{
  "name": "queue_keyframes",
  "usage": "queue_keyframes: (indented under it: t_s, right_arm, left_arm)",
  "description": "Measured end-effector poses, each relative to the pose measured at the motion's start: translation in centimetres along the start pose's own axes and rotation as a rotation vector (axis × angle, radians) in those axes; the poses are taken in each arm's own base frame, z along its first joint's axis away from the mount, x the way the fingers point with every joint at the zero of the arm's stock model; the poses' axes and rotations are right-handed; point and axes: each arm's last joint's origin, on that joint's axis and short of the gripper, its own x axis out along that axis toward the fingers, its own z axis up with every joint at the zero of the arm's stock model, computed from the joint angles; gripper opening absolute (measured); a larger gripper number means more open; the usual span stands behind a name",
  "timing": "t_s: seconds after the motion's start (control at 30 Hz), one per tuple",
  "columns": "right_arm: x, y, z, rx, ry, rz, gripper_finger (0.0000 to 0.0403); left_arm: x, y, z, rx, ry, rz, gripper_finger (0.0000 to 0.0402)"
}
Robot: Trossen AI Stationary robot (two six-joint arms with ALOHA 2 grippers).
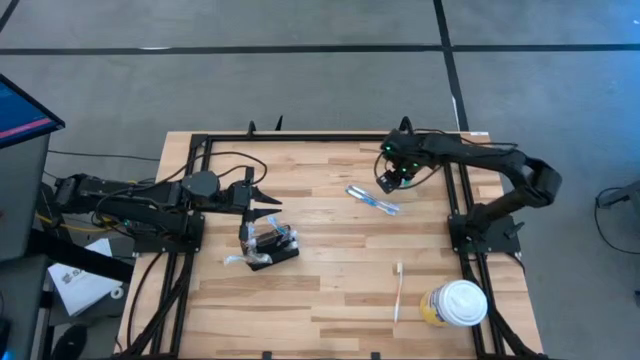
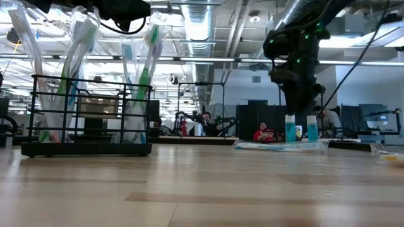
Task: Pick & Place toothbrushing station
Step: Put the left mouthwash into the middle section of the mesh organizer
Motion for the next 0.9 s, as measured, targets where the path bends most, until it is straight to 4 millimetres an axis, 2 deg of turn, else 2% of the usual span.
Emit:
queue_keyframes:
  t_s: [0.27,0.57,0.9]
  right_arm:
    - [2.8,1.0,2.7,-0.079,0.112,-0.034,0.0204]
    - [5.3,1.3,2.5,-0.121,0.268,-0.075,0.0199]
    - [5.2,1.4,2.9,-0.133,0.218,-0.063,0.0194]
  left_arm:
    - [0.0,0.0,0.0,0.000,0.003,0.000,0.0072]
    - [0.0,0.0,-0.1,0.000,0.006,0.005,0.0072]
    - [0.0,0.0,-0.1,0.000,0.006,0.004,0.0072]
